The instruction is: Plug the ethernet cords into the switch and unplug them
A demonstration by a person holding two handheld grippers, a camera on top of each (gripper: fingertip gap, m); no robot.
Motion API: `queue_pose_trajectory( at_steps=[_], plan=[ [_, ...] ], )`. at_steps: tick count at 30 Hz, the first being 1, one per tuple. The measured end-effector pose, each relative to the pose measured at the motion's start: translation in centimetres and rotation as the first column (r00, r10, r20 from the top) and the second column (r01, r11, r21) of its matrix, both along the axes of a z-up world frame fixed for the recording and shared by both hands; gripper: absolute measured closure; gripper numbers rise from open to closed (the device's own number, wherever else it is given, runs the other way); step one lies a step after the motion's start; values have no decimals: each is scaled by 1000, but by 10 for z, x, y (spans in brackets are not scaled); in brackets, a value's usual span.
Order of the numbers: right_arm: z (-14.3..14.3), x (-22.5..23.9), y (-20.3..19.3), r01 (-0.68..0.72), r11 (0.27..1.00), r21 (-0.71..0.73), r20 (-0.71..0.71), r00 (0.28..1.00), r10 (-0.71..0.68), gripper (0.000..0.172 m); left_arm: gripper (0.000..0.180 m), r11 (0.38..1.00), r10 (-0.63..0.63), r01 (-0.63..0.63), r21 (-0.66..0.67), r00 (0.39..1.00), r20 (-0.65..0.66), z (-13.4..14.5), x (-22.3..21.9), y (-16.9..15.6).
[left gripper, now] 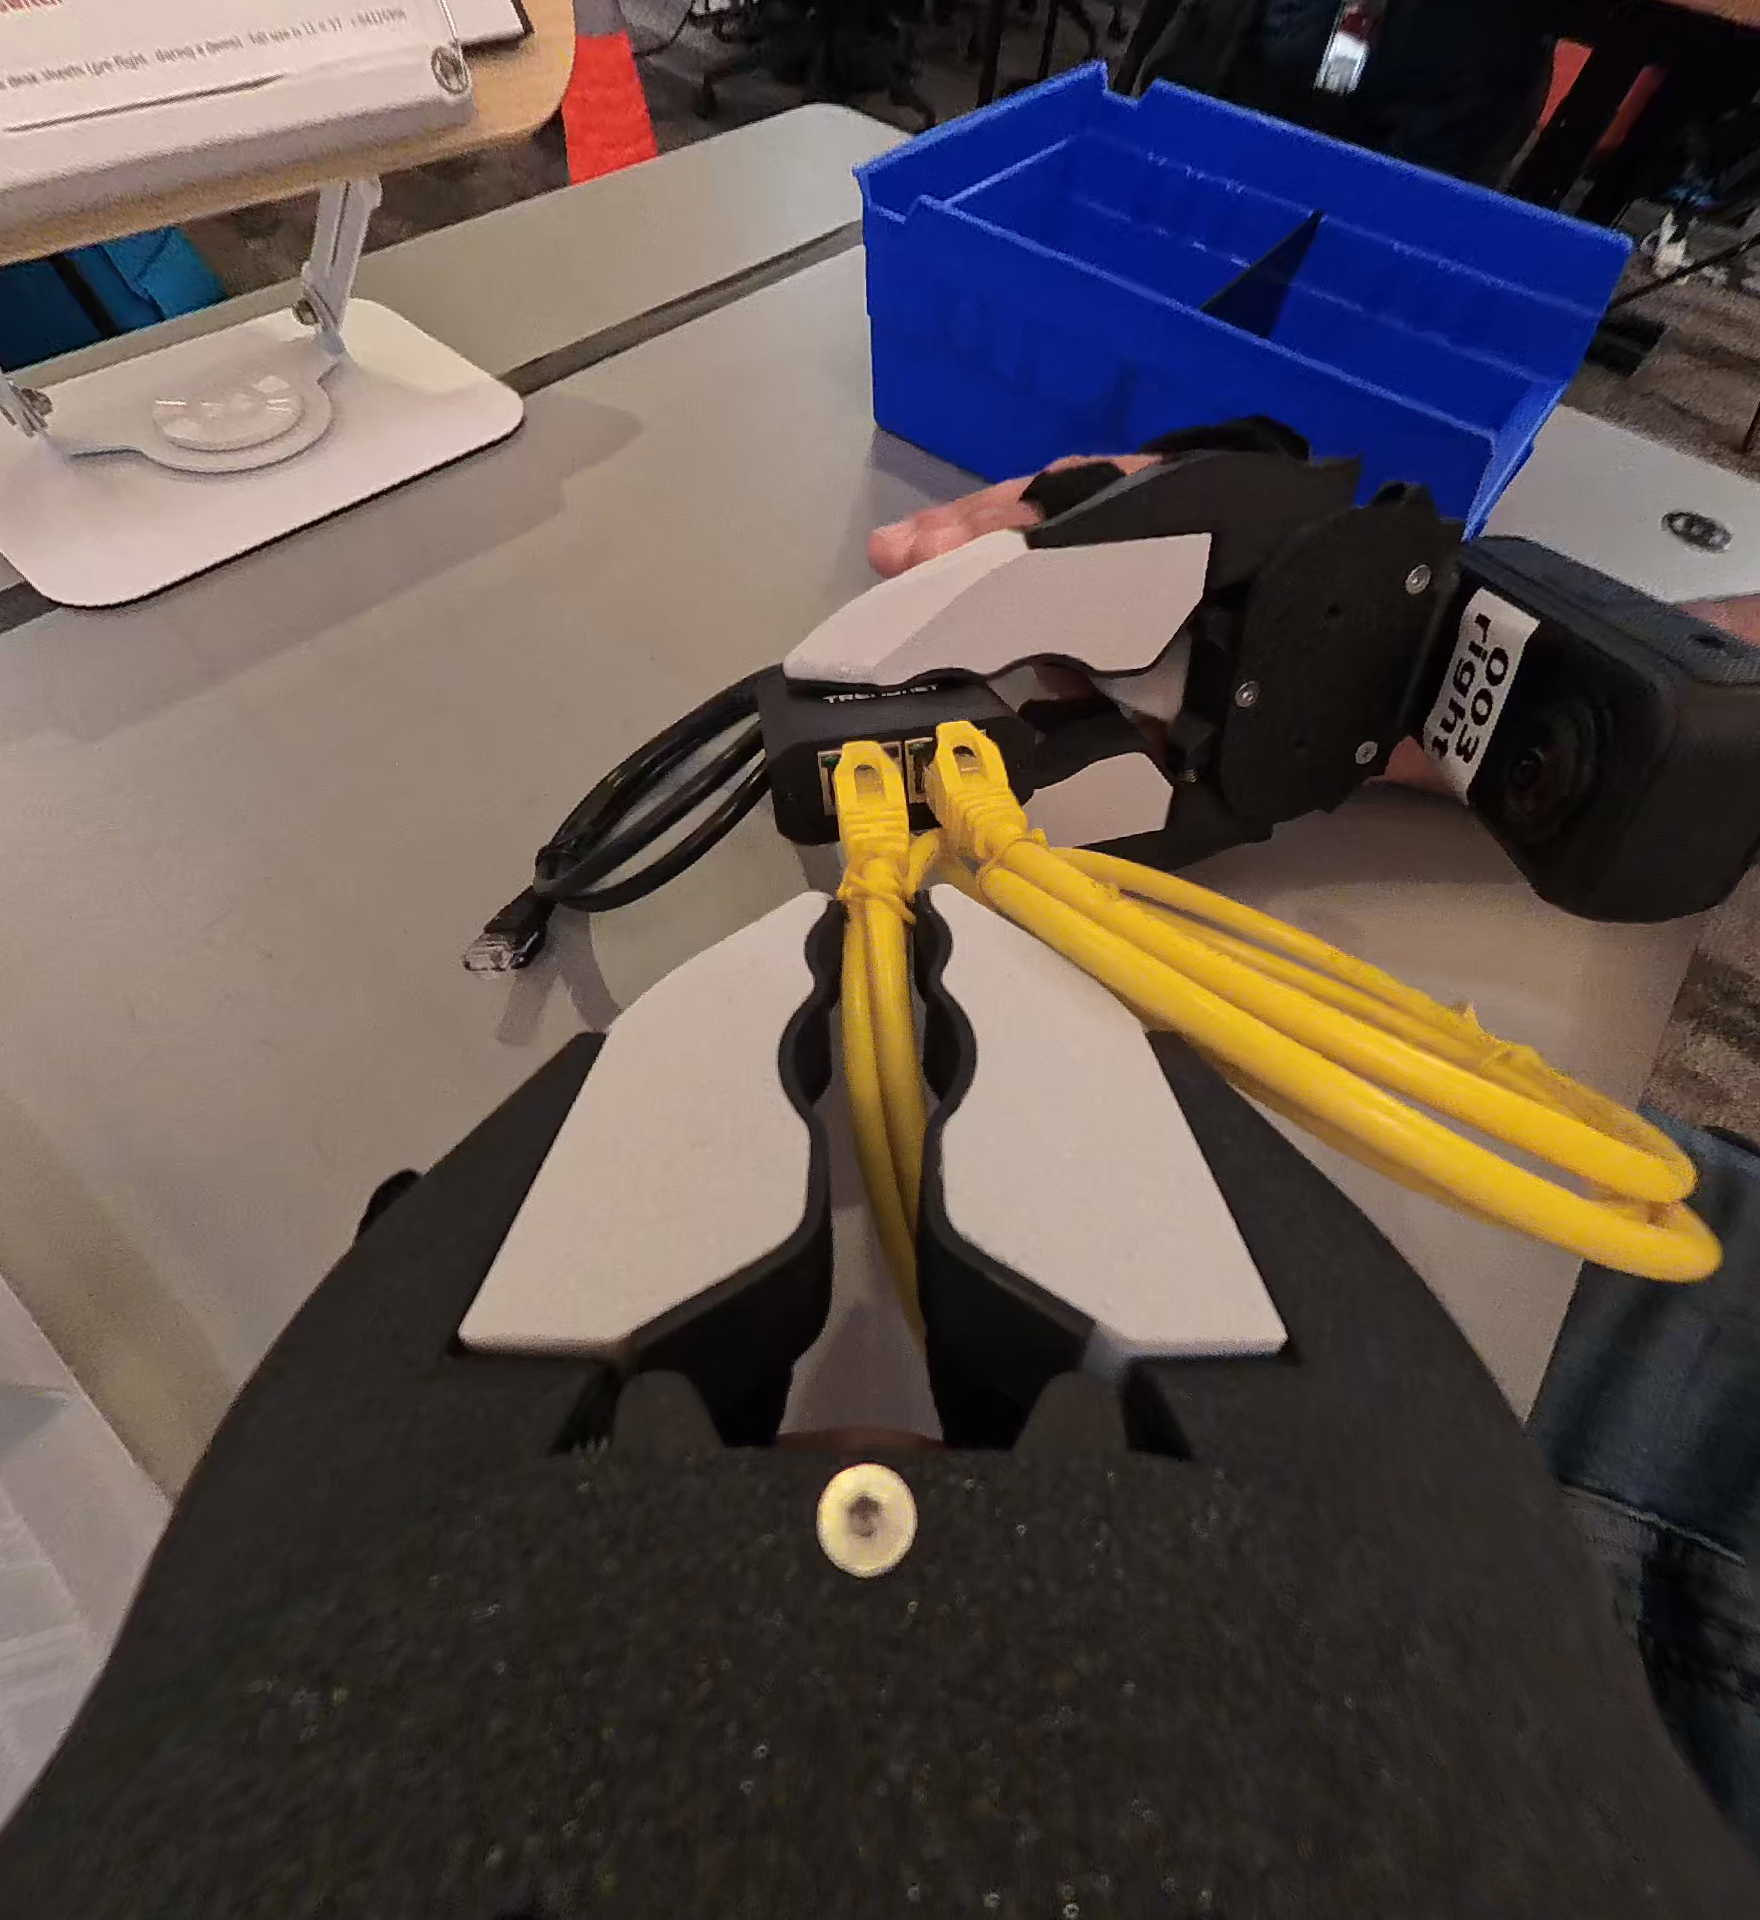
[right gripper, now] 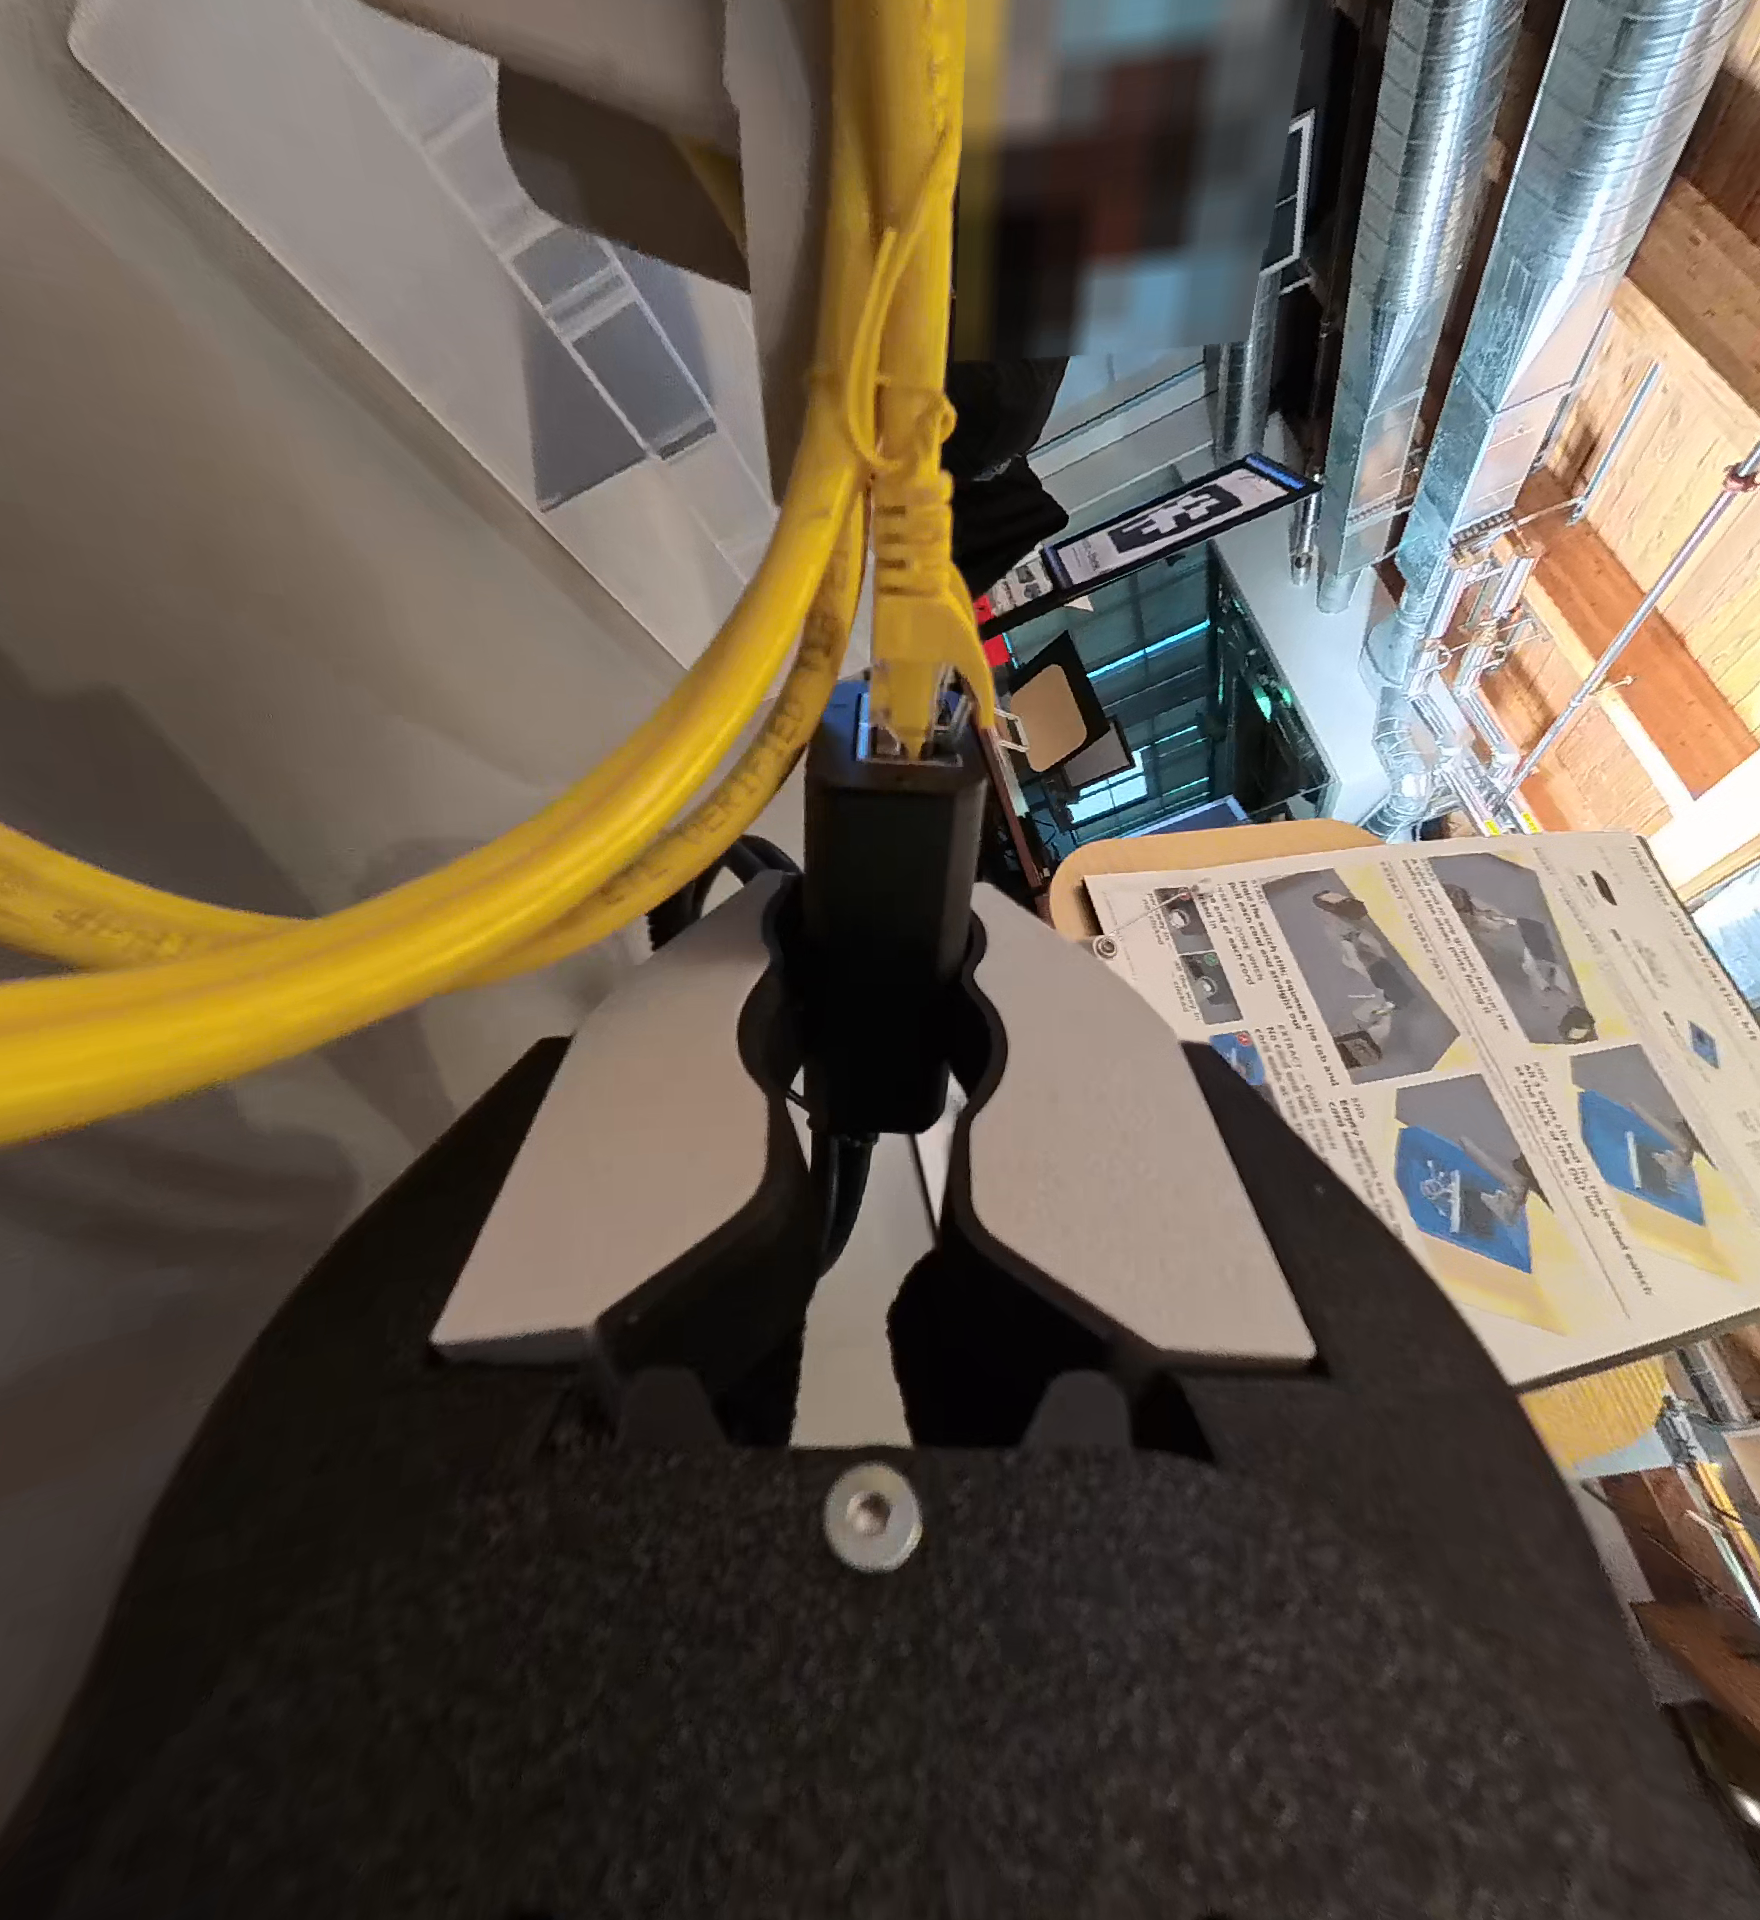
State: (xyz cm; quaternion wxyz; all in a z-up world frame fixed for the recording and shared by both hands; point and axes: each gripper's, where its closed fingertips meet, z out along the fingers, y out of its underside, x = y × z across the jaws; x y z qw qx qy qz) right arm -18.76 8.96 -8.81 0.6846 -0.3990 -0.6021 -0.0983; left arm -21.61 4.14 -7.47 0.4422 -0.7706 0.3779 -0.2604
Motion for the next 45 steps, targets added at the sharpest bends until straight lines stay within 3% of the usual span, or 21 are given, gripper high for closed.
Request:
queue_pose_trajectory(
  at_steps=[1, 10, 15, 27, 45],
  plan=[
    [-1, -1, 0, 1, 1000, -2, 5, 1000, -1, 148, 169, 1000, 0, 0, 7, 1000, -23, -1, -1, 0],
    [-4, -5, -4, -3, 998, -55, -24, 1000, 2, 148, 169, 1000, -4, 3, -29, 1000, -30, -4, -4, -1],
    [-1, -3, 1, -4, 997, -83, -37, 999, 1, 147, 168, 998, -21, 24, -60, 998, 51, -2, -1, 0],
    [-1, 10, 11, 24, 997, -67, -32, 999, -26, 147, 157, 998, 56, -54, -25, 993, 107, 6, -4, 6],
    [-4, 5, 5, 13, 998, -63, -15, 1000, -14, 148, 167, 998, 63, -66, 23, 991, 118, 9, 2, 6]
  ],
)
